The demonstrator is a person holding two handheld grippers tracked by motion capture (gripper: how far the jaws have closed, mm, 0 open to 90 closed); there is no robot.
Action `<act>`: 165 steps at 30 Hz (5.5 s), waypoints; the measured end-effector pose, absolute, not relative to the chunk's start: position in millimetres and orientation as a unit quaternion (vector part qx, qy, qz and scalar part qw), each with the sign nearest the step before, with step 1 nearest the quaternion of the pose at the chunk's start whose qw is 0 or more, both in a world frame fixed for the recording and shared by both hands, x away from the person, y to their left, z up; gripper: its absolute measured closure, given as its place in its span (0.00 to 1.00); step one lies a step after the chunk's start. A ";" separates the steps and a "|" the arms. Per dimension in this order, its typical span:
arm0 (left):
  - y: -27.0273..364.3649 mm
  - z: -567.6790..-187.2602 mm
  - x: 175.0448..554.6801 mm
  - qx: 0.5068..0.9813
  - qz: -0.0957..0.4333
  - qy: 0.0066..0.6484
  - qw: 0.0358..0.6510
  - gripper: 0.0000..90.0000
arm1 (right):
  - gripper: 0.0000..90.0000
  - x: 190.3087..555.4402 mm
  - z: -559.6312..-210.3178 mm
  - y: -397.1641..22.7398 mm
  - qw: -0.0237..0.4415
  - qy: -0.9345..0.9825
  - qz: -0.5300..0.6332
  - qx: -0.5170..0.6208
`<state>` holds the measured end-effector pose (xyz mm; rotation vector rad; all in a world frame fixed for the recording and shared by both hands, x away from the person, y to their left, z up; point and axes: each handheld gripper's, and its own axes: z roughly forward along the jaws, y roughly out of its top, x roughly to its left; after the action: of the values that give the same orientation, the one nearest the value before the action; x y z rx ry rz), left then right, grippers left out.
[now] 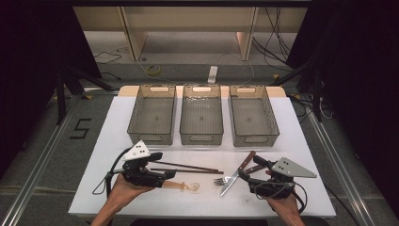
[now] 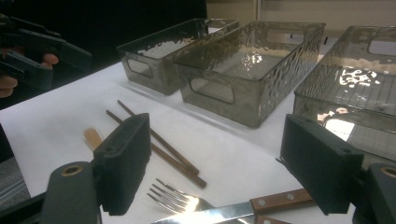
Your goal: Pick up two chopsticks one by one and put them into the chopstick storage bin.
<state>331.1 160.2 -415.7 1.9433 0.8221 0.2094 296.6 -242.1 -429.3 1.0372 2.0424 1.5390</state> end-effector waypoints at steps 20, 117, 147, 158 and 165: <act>126.7 -413.9 381.8 0.883 0.084 0.315 0.338 0.23 | 0.29 298.1 -430.2 -241.9 0.182 0.733 0.547 0.362; 68.7 -458.9 406.0 0.985 0.030 0.123 0.118 0.94 | 0.29 300.6 -432.3 -238.8 0.158 0.754 0.535 0.347; 102.2 -388.0 411.1 0.945 0.082 0.219 0.231 0.94 | 0.29 300.4 -431.4 -240.6 0.159 0.751 0.539 0.348; 132.9 -365.3 440.3 0.909 0.118 0.291 0.274 0.94 | 0.29 301.1 -431.9 -241.2 0.157 0.750 0.539 0.351; 148.4 -353.1 460.6 0.890 0.125 0.324 0.297 0.94 | 0.29 301.1 -431.7 -242.2 0.157 0.750 0.539 0.350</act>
<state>460.6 148.4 -353.1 2.3653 0.8610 0.3314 301.1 -242.2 -431.7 1.0017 2.1461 1.5430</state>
